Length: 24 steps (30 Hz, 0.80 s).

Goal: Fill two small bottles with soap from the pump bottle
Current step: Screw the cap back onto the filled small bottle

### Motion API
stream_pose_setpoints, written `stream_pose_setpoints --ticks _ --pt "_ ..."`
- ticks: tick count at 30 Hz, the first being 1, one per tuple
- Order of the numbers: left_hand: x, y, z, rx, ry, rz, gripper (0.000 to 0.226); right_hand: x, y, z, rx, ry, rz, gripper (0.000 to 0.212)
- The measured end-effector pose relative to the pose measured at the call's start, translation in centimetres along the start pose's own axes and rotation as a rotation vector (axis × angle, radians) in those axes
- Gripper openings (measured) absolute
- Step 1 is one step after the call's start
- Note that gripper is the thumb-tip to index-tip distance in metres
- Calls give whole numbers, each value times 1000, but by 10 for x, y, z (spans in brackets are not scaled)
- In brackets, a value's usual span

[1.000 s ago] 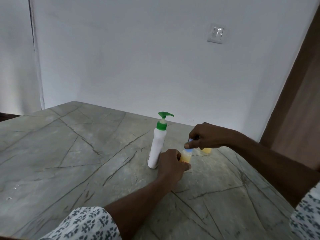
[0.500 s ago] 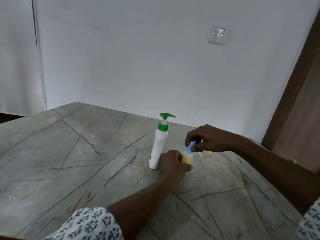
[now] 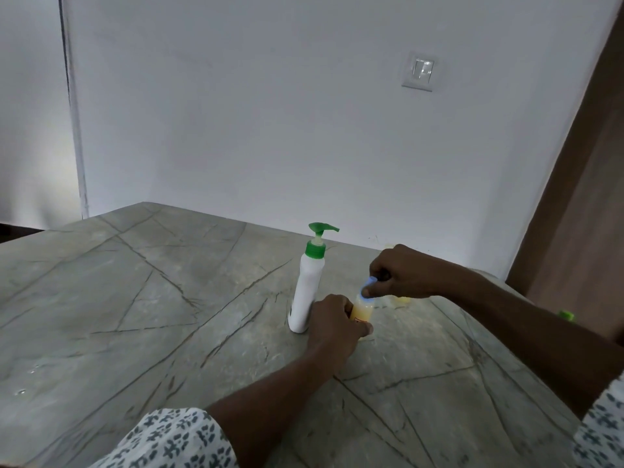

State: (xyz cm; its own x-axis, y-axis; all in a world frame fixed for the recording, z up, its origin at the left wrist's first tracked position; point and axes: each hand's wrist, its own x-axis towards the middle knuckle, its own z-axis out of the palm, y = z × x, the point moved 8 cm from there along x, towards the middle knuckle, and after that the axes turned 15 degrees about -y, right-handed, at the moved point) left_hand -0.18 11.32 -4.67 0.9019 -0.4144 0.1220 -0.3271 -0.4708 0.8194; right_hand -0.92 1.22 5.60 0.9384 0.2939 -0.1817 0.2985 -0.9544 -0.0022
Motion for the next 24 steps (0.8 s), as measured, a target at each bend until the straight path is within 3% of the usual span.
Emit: stream_pose_setpoints --ticks 7,24 --pt "1 0 1 7 -15 -3 34 -5 -5 -4 104 31 -55 10" --pt "-8 6 -1 -16 -39 -55 38 -1 7 8 320 30 -60 11"
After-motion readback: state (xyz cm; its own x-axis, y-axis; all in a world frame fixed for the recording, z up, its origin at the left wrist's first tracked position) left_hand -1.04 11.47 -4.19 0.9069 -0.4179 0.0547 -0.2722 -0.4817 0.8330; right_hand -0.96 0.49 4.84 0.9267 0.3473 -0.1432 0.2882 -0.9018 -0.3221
